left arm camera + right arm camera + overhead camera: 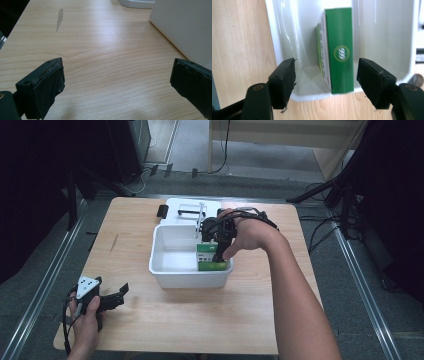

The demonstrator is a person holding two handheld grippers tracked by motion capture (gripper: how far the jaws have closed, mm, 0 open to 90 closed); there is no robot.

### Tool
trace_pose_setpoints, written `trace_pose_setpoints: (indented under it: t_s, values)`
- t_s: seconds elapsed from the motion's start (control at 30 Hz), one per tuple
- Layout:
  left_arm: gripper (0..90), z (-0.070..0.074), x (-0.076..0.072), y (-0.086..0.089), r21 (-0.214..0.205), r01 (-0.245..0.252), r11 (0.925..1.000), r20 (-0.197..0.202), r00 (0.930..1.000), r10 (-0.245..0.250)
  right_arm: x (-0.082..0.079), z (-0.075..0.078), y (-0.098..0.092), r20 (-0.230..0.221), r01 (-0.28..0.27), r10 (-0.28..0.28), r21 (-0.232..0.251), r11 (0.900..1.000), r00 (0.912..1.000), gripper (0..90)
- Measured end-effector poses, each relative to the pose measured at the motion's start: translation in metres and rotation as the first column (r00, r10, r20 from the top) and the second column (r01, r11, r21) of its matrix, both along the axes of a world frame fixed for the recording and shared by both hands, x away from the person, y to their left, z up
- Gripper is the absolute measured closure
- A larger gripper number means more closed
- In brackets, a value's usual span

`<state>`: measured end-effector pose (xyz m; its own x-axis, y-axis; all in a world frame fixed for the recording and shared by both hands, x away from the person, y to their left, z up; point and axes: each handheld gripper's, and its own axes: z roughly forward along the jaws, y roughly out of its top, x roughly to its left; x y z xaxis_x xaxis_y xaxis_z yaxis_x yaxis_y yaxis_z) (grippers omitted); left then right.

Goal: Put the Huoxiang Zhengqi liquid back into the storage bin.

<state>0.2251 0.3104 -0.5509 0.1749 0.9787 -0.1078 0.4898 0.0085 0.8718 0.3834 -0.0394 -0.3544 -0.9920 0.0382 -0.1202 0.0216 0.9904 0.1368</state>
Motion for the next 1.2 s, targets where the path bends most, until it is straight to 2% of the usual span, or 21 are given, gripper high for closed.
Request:
trace_pose_setpoints:
  t_s: [0.3, 0.4, 0.43, 0.47, 0.5, 0.57, 0.6, 0.63, 0.67, 0.7, 0.73, 0.83, 0.87, 0.9, 0.97, 1.0, 1.07, 1.1, 1.13, 1.17, 1.2]
  values:
    - [0.3, 0.0, 0.0, 0.0, 0.001, -0.002, 1.0, 0.0, 1.0, 0.002, 0.0, 0.007, -0.019, 0.024, 0.079, -0.08, 0.04, 0.996, 0.9965, 30.0]
    - [0.3, 0.0, 0.0, -0.001, 0.004, -0.002, 1.0, 0.0, 1.0, 0.002, -0.001, 0.007, -0.032, 0.02, 0.153, -0.155, 0.072, 0.9856, 0.9877, 28.3]
    - [0.3, 0.0, 0.0, -0.001, 0.004, -0.002, 1.0, 0.0, 1.0, 0.002, -0.001, 0.007, -0.032, 0.02, 0.153, -0.155, 0.072, 0.9856, 0.9877, 28.3]
    - [0.3, 0.0, 0.0, -0.001, 0.004, -0.002, 1.0, 0.0, 1.0, 0.002, -0.001, 0.005, -0.04, 0.012, 0.188, -0.19, 0.098, 0.9773, 0.9817, 28.5]
    - [0.3, 0.0, 0.0, -0.001, 0.004, -0.002, 1.0, 0.0, 1.0, 0.002, -0.001, 0.005, -0.04, 0.012, 0.188, -0.19, 0.098, 0.9773, 0.9817, 28.5]
    - [0.3, 0.0, 0.0, -0.001, 0.006, -0.003, 1.0, 0.001, 1.0, 0.003, -0.001, 0.004, -0.048, 0.009, 0.22, -0.223, 0.127, 0.9671, 0.9748, 28.5]
    - [0.3, 0.0, 0.0, -0.001, 0.006, -0.002, 1.0, 0.001, 1.0, 0.002, -0.001, 0.004, -0.054, 0.003, 0.248, -0.251, 0.149, 0.9572, 0.9679, 28.2]
    - [0.3, 0.0, 0.0, -0.001, 0.005, -0.003, 1.0, 0.001, 1.0, 0.003, -0.002, 0.003, -0.061, -0.003, 0.308, -0.312, 0.179, 0.9346, 0.9501, 27.6]
    - [0.3, 0.0, 0.0, -0.001, 0.005, -0.003, 1.0, 0.0, 1.0, 0.003, -0.002, 0.003, -0.061, -0.003, 0.308, -0.312, 0.179, 0.9346, 0.9501, 27.6]
    - [0.3, 0.0, 0.0, -0.001, 0.004, -0.002, 1.0, 0.0, 1.0, 0.002, -0.002, 0.002, -0.066, -0.008, 0.345, -0.351, 0.195, 0.9181, 0.9365, 27.3]
    - [0.3, 0.0, 0.0, -0.001, 0.004, -0.003, 1.0, 0.0, 1.0, 0.003, -0.002, 0.0, -0.072, -0.014, 0.392, -0.399, 0.224, 0.8924, 0.9169, 27.5]
    - [0.3, 0.0, 0.0, -0.001, 0.005, -0.003, 1.0, 0.0, 1.0, 0.003, -0.004, -0.005, -0.085, -0.022, 0.44, -0.452, 0.279, 0.8537, 0.8917, 27.1]
    - [0.3, 0.0, 0.0, -0.001, 0.004, -0.004, 1.0, 0.002, 1.0, 0.004, -0.006, -0.011, -0.094, -0.041, 0.472, -0.485, 0.309, 0.8254, 0.8738, 26.8]
    - [0.3, 0.0, 0.0, -0.002, 0.004, -0.006, 1.0, 0.003, 1.0, 0.006, -0.006, -0.011, -0.094, -0.041, 0.472, -0.485, 0.309, 0.8254, 0.8738, 26.8]
    - [0.3, 0.0, 0.0, -0.002, 0.004, -0.006, 1.0, 0.001, 1.0, 0.006, -0.009, -0.019, -0.106, -0.035, 0.498, -0.518, 0.334, 0.8002, 0.8547, 26.3]
    - [0.3, 0.0, 0.0, -0.002, 0.004, -0.005, 1.0, 0.0, 1.0, 0.005, -0.009, -0.019, -0.106, -0.035, 0.498, -0.518, 0.334, 0.8002, 0.8547, 26.3]
    - [0.3, 0.0, 0.0, -0.002, 0.005, -0.006, 1.0, -0.001, 1.0, 0.006, -0.011, -0.024, -0.114, -0.028, 0.526, -0.553, 0.355, 0.7734, 0.8328, 26.3]
    - [0.3, 0.0, 0.0, -0.002, 0.005, -0.005, 1.0, -0.001, 1.0, 0.005, -0.012, -0.031, -0.123, -0.028, 0.54, -0.576, 0.39, 0.7459, 0.8167, 26.1]
    - [0.3, 0.0, 0.0, -0.002, 0.007, -0.005, 1.0, -0.001, 1.0, 0.005, -0.012, -0.031, -0.123, -0.028, 0.54, -0.576, 0.39, 0.7459, 0.8167, 26.1]
    - [0.3, 0.0, 0.0, -0.002, 0.008, -0.004, 1.0, -0.001, 1.0, 0.004, -0.013, -0.033, -0.126, -0.034, 0.545, -0.584, 0.404, 0.7343, 0.8112, 26.1]
    - [0.3, 0.0, 0.0, -0.002, 0.009, -0.005, 1.0, 0.001, 1.0, 0.005, -0.014, -0.038, -0.131, -0.033, 0.556, -0.603, 0.429, 0.7121, 0.7974, 26.0]
